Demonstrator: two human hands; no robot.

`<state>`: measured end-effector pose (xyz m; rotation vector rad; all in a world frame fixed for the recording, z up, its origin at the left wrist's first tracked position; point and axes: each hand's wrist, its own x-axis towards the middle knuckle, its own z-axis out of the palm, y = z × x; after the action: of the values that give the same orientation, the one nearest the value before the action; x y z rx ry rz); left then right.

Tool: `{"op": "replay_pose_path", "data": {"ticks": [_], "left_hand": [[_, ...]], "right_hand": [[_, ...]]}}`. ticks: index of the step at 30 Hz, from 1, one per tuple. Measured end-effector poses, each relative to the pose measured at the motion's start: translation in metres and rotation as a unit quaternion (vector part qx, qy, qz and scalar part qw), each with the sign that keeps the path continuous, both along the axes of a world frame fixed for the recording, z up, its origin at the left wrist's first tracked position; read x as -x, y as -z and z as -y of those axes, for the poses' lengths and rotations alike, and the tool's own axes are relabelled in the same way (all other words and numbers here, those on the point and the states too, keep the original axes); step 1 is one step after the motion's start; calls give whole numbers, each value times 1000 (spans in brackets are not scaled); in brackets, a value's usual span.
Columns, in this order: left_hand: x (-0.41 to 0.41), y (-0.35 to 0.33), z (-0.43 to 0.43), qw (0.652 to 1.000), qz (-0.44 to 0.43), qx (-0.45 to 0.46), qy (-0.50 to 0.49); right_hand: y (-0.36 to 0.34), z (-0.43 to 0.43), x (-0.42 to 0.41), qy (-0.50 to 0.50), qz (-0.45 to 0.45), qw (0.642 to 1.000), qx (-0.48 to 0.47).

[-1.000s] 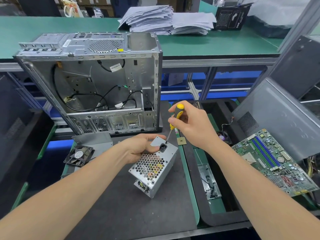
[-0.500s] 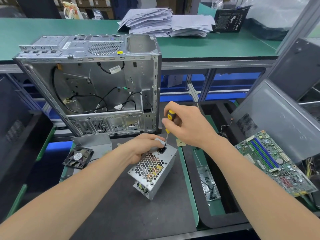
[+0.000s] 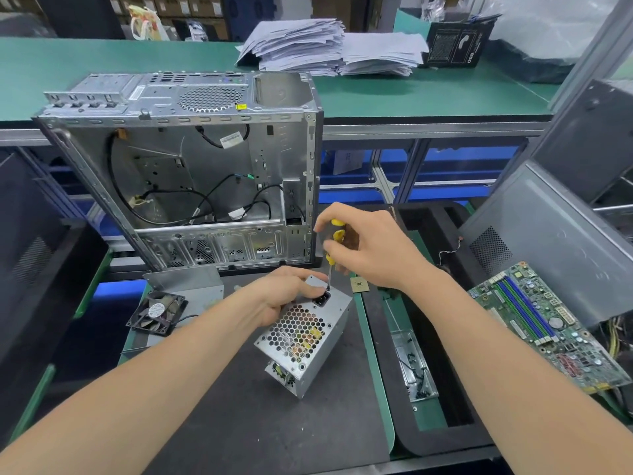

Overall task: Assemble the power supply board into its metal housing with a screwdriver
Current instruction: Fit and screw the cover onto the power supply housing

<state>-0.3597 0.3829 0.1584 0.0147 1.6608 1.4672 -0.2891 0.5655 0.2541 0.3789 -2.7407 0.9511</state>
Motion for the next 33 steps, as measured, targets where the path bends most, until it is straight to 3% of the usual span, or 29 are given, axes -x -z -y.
{"op": "replay_pose_path", "data": {"ticks": [3,5,13,18,20,23,26,29,33], "left_hand": [[0,0,-2,1000,-2,4,6],[0,0,-2,1000,-4,8,13],[-2,4,-4,1000,-24,-2,5],[-3,5,-4,999,-40,13,4],[-3,4,-4,998,-50,22,11],[-1,6,-4,998,-61,21,21],[0,6,-4,997,-66,21,31],[1,6,-3,998,-46,12,28],[-1,2,-3,999,-31,4,24]], "right_hand": [[1,0,4,81,-48,993,-69],[5,6,6,75,-78,989,-99],[4,3,-1,19,-6,1000,25],[4,4,2,85,-52,995,-24],[5,8,1,36,-52,998,-20],[7,7,-2,-43,18,998,52],[10,7,-2,-23,-2,998,53],[12,8,4,40,-49,998,-20],[10,10,2,-12,-28,1000,1]]}}
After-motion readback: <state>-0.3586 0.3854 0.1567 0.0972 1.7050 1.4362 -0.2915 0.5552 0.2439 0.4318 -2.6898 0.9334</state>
